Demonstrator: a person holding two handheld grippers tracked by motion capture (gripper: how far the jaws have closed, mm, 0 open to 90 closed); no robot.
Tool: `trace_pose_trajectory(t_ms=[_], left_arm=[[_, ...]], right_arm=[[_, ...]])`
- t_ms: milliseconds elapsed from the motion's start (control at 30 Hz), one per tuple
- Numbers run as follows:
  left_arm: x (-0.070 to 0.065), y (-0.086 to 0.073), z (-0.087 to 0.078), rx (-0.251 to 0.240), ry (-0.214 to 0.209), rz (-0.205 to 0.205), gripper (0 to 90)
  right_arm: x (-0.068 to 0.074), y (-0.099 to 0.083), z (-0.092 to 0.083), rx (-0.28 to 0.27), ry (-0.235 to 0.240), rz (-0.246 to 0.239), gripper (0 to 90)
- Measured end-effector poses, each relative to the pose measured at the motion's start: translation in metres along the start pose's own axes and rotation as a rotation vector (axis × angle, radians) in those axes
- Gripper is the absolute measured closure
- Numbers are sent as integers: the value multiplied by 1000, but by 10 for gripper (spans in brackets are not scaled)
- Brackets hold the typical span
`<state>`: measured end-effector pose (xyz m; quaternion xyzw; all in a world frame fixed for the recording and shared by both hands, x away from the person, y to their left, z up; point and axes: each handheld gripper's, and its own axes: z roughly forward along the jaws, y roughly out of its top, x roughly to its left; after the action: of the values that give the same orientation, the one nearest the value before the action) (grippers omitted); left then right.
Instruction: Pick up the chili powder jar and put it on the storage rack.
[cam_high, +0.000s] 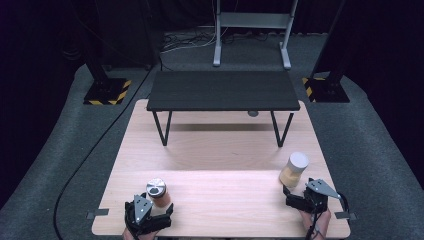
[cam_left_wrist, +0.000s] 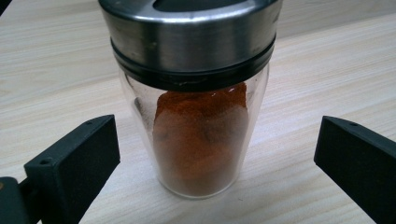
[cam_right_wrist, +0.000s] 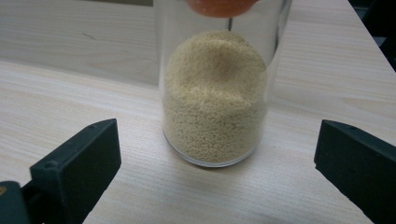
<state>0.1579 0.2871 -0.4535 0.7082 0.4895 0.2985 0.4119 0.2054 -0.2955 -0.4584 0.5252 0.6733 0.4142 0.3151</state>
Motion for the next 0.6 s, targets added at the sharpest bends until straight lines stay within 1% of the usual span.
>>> trace_pose_trajectory(t_ms=[67, 100, 200, 267, 300, 400, 600], left_arm=[[0, 1, 1, 1, -1, 2, 0], [-1, 2, 2, 6, 0, 11, 0], [-2, 4, 3, 10, 0, 18, 0], [-1, 4, 5, 13, -2, 14, 0], [0, 5, 6, 23, 1, 15, 0], [1, 6, 9, 28, 2, 17, 0], [3, 12, 18, 50, -7, 26, 0]], right_arm=[[-1, -1, 0, -4, 4, 6, 0], [-2, -2, -1, -9, 5, 12, 0], [0, -1, -1, -7, -1, 3, 0], [0, -1, -1, -8, 0, -1, 0], [0, -2, -1, -9, 1, 1, 0], [-1, -2, -1, -12, 4, 5, 0], [1, -2, -1, -13, -3, -3, 0]])
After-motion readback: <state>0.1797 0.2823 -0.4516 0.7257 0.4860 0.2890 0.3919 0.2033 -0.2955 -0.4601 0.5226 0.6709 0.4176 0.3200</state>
